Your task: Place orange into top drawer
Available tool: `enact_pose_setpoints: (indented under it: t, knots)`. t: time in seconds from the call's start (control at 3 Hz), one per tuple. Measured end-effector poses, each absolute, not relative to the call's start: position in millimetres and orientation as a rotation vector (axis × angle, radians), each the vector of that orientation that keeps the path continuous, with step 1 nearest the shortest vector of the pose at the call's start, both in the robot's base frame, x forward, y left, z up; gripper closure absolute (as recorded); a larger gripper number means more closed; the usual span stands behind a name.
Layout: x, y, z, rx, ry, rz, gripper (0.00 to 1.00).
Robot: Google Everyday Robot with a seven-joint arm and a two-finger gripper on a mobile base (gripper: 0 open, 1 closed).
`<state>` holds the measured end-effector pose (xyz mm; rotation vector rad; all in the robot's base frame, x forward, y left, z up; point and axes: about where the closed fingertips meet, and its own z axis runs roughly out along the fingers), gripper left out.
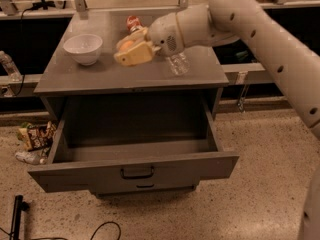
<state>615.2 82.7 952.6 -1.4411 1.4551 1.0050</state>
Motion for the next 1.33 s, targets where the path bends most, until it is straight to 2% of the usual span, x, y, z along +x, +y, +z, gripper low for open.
enact_pose_setpoints:
  t: [0.33, 1.33]
  knots:
    - [584, 90, 940, -1.378, 1.537, 1.005, 1.0]
    - [518, 108, 778, -1.402, 1.837, 0.922, 1.0]
